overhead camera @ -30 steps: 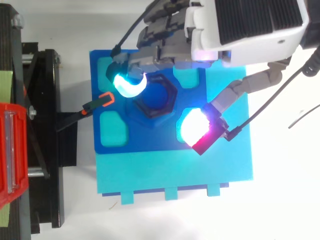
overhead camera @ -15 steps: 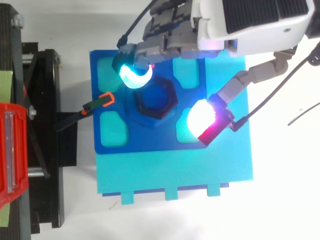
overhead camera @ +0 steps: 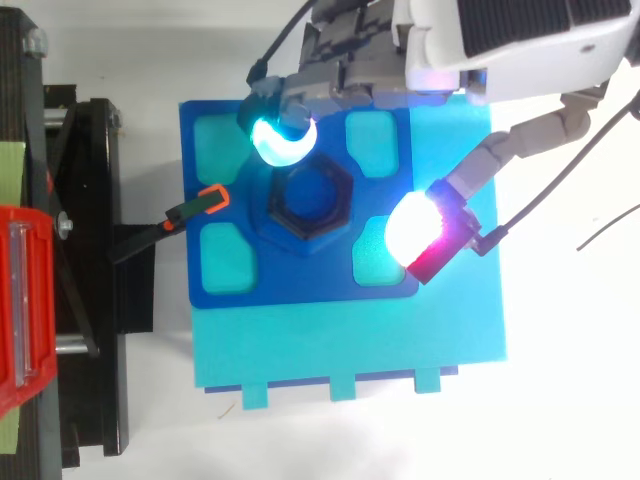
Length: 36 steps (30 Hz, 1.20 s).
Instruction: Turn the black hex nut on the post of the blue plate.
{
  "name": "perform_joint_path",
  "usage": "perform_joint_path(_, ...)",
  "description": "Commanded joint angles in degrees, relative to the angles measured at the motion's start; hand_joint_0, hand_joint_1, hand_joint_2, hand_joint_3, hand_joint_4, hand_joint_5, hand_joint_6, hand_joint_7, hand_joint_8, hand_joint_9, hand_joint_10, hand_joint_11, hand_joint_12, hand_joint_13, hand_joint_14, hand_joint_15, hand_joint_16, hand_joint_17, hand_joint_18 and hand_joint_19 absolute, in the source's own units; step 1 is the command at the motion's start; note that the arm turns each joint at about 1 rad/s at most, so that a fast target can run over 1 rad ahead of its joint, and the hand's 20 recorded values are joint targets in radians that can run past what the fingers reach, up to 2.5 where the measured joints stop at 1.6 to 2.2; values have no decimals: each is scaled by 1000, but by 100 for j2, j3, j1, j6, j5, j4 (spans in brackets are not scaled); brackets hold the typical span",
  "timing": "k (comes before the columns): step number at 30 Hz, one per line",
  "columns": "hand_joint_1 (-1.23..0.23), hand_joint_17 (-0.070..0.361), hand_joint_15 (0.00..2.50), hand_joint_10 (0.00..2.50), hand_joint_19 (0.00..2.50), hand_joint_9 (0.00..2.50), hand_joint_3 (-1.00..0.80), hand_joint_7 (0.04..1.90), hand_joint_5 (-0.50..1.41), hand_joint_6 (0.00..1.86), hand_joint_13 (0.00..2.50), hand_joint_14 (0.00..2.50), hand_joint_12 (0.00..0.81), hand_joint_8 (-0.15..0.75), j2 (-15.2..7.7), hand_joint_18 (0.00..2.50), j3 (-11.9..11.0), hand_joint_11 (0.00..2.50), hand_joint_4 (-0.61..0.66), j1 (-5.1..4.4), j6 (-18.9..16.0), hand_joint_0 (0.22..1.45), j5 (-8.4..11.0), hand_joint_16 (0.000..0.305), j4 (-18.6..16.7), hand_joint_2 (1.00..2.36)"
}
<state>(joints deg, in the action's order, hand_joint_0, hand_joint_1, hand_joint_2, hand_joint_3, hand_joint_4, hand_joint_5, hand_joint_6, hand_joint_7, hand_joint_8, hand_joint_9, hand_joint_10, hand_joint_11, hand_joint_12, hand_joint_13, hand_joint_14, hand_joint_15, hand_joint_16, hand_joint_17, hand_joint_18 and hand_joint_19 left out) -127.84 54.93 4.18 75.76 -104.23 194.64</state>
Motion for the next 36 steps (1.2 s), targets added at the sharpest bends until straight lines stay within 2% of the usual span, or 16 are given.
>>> perform_joint_path(1, -516, 98, 308, 10, 320, 501, -500, 1015, -184, 503, 592, 12, 324, 189, 5, 360, -26, 258, 169, 4, 53, 464, 0, 44, 127, 1000)
perform_joint_path(11, -517, 98, 313, 10, 327, 504, -500, 1015, -185, 503, 596, 13, 323, 192, 5, 364, -158, 264, 168, 4, 185, 465, 0, 44, 346, 1000)
perform_joint_path(17, -517, 98, 305, 10, 325, 503, -500, 1016, -185, 503, 597, 12, 323, 188, 5, 365, -281, 264, 168, 4, 422, 466, 0, 44, 645, 1000)
perform_joint_path(24, -518, 98, 310, 12, 327, 499, -500, 1016, -185, 502, 598, 13, 323, 185, 13, 366, -281, 266, 172, -22, 571, 467, 0, 44, 856, 1000)
perform_joint_path(29, -518, 99, 310, 10, 326, 503, -500, 1015, -185, 502, 598, 12, 322, 188, 93, 367, -281, 260, 170, -57, 1037, 467, 8, 44, 909, 1000)
perform_joint_path(36, -519, 99, 309, 10, 330, 506, -500, 1013, -185, 503, 597, 13, 323, 186, 154, 373, -281, 262, 174, -66, 1072, 467, 17, 44, 1076, 1000)
